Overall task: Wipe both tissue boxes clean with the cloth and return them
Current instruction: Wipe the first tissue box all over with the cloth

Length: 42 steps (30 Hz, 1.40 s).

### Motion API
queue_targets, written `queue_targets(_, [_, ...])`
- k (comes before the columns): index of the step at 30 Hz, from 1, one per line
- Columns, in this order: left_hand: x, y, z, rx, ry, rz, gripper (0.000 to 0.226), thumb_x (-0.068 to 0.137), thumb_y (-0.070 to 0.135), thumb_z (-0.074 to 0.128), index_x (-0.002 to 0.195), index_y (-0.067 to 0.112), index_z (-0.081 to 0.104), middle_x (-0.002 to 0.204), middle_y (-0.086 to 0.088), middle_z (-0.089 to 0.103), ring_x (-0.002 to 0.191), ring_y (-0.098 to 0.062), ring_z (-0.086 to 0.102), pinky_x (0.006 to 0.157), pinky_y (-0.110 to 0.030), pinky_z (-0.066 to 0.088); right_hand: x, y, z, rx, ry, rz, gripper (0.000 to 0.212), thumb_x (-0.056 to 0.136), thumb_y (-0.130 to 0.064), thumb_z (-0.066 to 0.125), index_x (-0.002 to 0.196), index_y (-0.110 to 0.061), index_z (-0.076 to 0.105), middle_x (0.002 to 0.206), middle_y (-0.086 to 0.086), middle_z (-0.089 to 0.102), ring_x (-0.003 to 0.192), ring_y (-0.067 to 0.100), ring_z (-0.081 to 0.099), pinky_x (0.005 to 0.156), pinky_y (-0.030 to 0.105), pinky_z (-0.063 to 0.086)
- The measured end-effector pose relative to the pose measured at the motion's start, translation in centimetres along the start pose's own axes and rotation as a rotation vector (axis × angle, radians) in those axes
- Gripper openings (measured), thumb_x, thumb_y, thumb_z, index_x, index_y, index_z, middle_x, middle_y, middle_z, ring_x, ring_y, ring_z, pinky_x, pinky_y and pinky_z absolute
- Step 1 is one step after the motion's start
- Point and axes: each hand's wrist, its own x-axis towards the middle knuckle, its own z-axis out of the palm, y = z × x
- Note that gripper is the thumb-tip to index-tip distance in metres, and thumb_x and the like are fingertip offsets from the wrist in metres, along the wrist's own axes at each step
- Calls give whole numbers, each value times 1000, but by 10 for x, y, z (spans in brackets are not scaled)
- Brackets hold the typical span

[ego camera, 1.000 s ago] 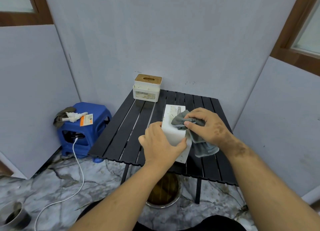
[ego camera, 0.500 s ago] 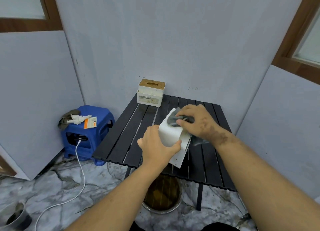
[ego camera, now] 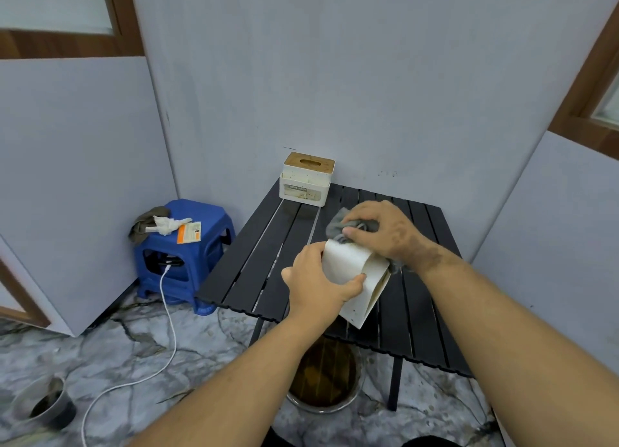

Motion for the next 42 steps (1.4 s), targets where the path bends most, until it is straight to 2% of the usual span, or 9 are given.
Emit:
queue_targets(5, [-1, 2, 2, -13, -12, -12, 61, 66, 49, 87, 111, 38, 48, 105, 21, 53, 99, 28, 27, 98, -47, 43, 10, 15, -3, -117, 102, 289, 17, 84, -53, 57, 100, -51, 65, 104, -23, 62, 110, 19, 49, 96, 46, 44])
queue_targets(10, [-2, -1, 5, -22, 17, -1, 61, 66, 50, 88, 111, 32, 51, 101, 21, 51, 100, 28, 27, 99, -48, 43, 4, -9, 8, 6, -33, -9, 16, 77, -51, 61, 90, -46, 69, 91, -23, 66, 94, 11, 60, 92, 44, 48])
queue_targets(16, [-2, 1, 6, -16, 3, 13, 60, 66, 49, 87, 111, 37, 49, 103, 21, 52, 100, 28, 27, 98, -48, 43, 10, -1, -1, -188, 105, 359, 21, 92, -43, 55, 109, -43, 66, 112, -12, 64, 113, 25, 44, 92, 40, 38])
queue_targets(21, [-2, -3, 8, -29, 34, 5, 66, 59, 64, 80, 109, 28, 54, 101, 18, 52, 102, 8, 42, 94, -49, 48, -4, -27, 7, -100, -4, 36, 16, 87, -41, 56, 97, -41, 69, 102, -18, 66, 97, 17, 47, 94, 44, 40])
queue_targets(24, [-4, 1, 7, -40, 3, 6, 62, 63, 54, 84, 113, 37, 51, 106, 21, 54, 103, 25, 29, 98, -50, 46, 3, -1, -7, -69, 88, 293, 24, 91, -42, 58, 113, -41, 67, 118, -12, 65, 115, 23, 43, 100, 43, 38])
queue_targets(26, [-3, 0, 7, -39, -3, 2, 62, 64, 53, 85, 113, 40, 49, 107, 21, 54, 103, 23, 30, 97, -49, 46, 2, 12, -10, -43, 140, 403, 24, 93, -41, 57, 116, -39, 65, 115, -12, 64, 118, 27, 41, 101, 44, 39])
queue_targets(31, [-2, -2, 8, -49, -6, 12, 66, 57, 65, 79, 111, 39, 52, 105, 20, 54, 105, 2, 45, 95, -48, 48, -26, -9, 18, -90, 272, 197, 19, 89, -36, 59, 105, -32, 68, 106, -12, 63, 100, 20, 41, 88, 42, 43])
queue_targets(35, [-2, 0, 9, -70, 21, 19, 63, 54, 67, 74, 107, 40, 51, 101, 20, 55, 103, 22, 37, 95, -51, 47, -51, -19, 27, 117, 300, -17, 19, 80, -33, 58, 92, -33, 73, 93, -18, 64, 93, 19, 44, 84, 35, 40])
queue_targets(42, [-1, -1, 8, -9, 1, 27, 61, 64, 53, 85, 112, 33, 54, 103, 19, 55, 100, 23, 34, 98, -50, 44, -35, 25, 21, 151, 464, 378, 17, 93, -22, 60, 107, -25, 68, 110, -5, 59, 104, 26, 42, 95, 45, 42])
